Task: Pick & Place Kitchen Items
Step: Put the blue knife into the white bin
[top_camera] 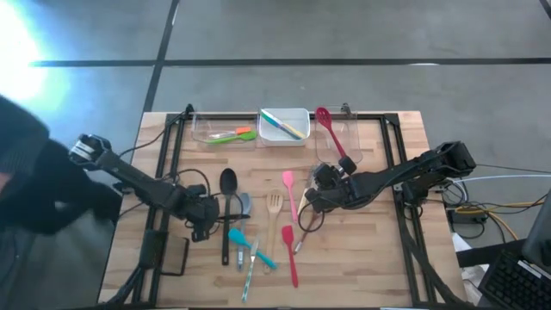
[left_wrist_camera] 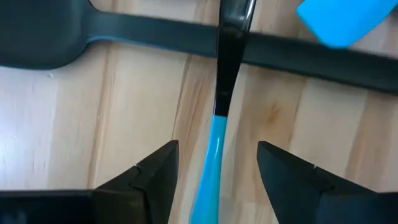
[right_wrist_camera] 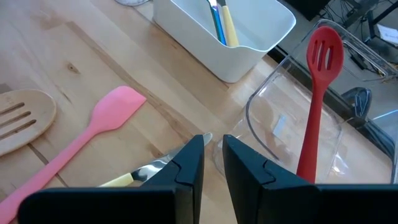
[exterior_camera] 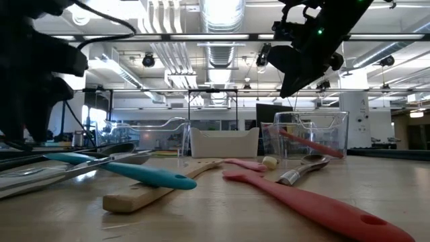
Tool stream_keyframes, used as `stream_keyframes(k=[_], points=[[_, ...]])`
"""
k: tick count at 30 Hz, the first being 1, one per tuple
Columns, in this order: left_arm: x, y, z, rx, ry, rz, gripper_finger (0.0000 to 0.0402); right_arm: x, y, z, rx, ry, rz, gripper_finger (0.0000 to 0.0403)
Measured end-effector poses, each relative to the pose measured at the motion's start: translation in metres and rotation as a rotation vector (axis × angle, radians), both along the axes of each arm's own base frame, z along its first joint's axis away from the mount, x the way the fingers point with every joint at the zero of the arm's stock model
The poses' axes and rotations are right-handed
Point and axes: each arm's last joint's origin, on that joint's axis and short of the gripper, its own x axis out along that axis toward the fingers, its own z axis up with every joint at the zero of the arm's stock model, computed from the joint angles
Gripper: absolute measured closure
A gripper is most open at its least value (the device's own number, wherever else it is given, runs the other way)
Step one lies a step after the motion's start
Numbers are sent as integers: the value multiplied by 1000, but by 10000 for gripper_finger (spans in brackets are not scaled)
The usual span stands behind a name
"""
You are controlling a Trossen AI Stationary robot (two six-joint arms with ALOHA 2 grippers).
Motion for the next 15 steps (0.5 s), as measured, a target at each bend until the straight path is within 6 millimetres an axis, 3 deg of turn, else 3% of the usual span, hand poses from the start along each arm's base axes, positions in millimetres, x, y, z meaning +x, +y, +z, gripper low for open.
stream_keyframes(k=[15], points=[[11,-5,-30,98,134,-22,186,0,0,0,19,3,6,351]])
